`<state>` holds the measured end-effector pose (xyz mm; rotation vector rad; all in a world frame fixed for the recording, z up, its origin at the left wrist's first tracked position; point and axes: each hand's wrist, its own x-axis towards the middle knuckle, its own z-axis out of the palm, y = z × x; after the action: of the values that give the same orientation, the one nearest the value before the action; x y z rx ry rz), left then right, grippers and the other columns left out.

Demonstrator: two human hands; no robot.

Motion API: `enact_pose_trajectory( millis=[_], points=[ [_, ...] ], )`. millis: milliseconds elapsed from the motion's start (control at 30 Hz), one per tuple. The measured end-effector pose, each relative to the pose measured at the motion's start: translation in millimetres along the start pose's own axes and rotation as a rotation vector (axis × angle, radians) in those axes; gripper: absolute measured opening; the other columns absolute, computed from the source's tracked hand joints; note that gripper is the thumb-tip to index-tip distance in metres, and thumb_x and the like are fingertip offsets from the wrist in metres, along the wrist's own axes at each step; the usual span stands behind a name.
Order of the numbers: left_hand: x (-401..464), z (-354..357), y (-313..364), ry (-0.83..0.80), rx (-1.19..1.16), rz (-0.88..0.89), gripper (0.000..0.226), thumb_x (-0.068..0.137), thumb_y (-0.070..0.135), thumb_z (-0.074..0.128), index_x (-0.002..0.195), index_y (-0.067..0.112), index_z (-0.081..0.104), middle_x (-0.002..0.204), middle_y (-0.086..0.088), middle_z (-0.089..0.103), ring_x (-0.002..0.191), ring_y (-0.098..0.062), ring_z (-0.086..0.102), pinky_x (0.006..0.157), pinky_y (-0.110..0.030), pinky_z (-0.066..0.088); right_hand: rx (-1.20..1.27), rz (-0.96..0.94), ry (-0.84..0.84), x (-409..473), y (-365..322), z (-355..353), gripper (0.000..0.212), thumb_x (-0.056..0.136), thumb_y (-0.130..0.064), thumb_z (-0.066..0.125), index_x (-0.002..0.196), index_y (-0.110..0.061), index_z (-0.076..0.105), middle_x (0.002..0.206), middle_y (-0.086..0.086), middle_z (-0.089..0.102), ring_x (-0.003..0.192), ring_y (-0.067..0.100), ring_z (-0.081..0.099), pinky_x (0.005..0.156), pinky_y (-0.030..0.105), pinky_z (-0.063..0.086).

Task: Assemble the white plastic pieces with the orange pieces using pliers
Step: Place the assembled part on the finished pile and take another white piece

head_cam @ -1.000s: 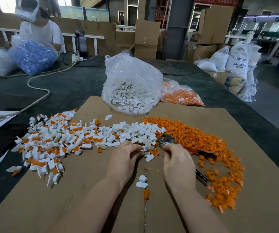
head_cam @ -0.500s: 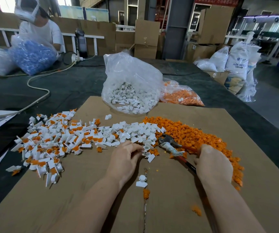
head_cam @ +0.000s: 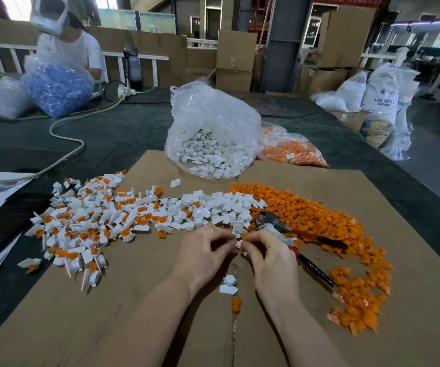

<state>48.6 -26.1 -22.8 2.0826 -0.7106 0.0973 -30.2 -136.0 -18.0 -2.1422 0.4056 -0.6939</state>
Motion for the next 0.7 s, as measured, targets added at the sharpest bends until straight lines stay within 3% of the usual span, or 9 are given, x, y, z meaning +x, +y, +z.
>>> enact_pose_trajectory(
  millis=[133, 233, 333, 433, 533, 700],
  points=[
    [0.0, 1.9, -2.8, -0.020, -0.089, -0.084, 0.021, 0.081, 0.015, 0.070, 0.101, 0.021, 0.069, 0.081, 0.016, 0.059, 0.076, 0.006, 0.053, 0.069, 0.001, 0.037, 0.056, 0.061, 0.000, 0.5, 5.5, 3.1, 0.016, 0.087, -0.007, 0.063, 0.085, -0.023, 0.065, 0.077, -0.017, 0.062, 0.077, -0.005, 0.058, 0.069, 0.010, 0.045],
    [1.1, 2.3, -3.4, -0.040, -0.175, -0.158, 0.013, 0.080, 0.015, 0.071, 0.090, 0.022, 0.068, 0.077, 0.016, 0.061, 0.070, 0.010, 0.054, 0.064, 0.000, 0.037, 0.064, 0.067, -0.010, 1.3, 7.0, 4.4, 0.014, 0.087, -0.010, 0.063, 0.094, -0.021, 0.068, 0.083, -0.015, 0.065, 0.081, -0.003, 0.060, 0.073, 0.011, 0.046],
    [1.2, 2.0, -3.0, -0.079, -0.171, -0.154, 0.016, 0.082, 0.018, 0.069, 0.076, 0.030, 0.061, 0.074, 0.015, 0.060, 0.069, 0.011, 0.053, 0.062, -0.002, 0.038, 0.093, 0.040, 0.006, 1.0, 7.5, 4.0, 0.019, 0.086, -0.010, 0.064, 0.082, -0.028, 0.065, 0.076, -0.017, 0.064, 0.077, -0.004, 0.059, 0.067, 0.010, 0.045],
    [1.8, 1.9, -3.1, -0.102, -0.159, -0.147, 0.010, 0.086, 0.021, 0.064, 0.079, 0.026, 0.060, 0.075, 0.009, 0.063, 0.070, 0.000, 0.056, 0.061, -0.009, 0.040, 0.111, 0.047, 0.014, -0.2, 6.7, 3.5, 0.017, 0.086, -0.010, 0.065, 0.080, -0.026, 0.063, 0.073, -0.016, 0.064, 0.077, -0.006, 0.058, 0.064, 0.007, 0.043],
    [2.2, 2.0, -3.3, -0.120, -0.200, -0.170, 0.006, 0.088, 0.022, 0.062, 0.083, 0.025, 0.059, 0.077, 0.003, 0.065, 0.074, -0.008, 0.060, 0.065, -0.015, 0.043, 0.027, 0.045, 0.007, -1.4, 7.3, 4.8, 0.014, 0.088, -0.019, 0.064, 0.079, -0.029, 0.059, 0.072, -0.016, 0.061, 0.074, -0.001, 0.058, 0.065, 0.014, 0.045],
    [1.0, 1.0, -3.3, -0.124, -0.278, -0.206, 0.006, 0.087, 0.017, 0.063, 0.092, 0.014, 0.062, 0.078, -0.002, 0.069, 0.069, -0.002, 0.062, 0.061, -0.008, 0.042, -0.204, -0.051, 0.010, -2.2, 6.7, 8.4, 0.011, 0.089, -0.026, 0.061, 0.080, -0.020, 0.060, 0.071, -0.010, 0.058, 0.069, 0.008, 0.053, 0.062, 0.026, 0.045]
  ],
)
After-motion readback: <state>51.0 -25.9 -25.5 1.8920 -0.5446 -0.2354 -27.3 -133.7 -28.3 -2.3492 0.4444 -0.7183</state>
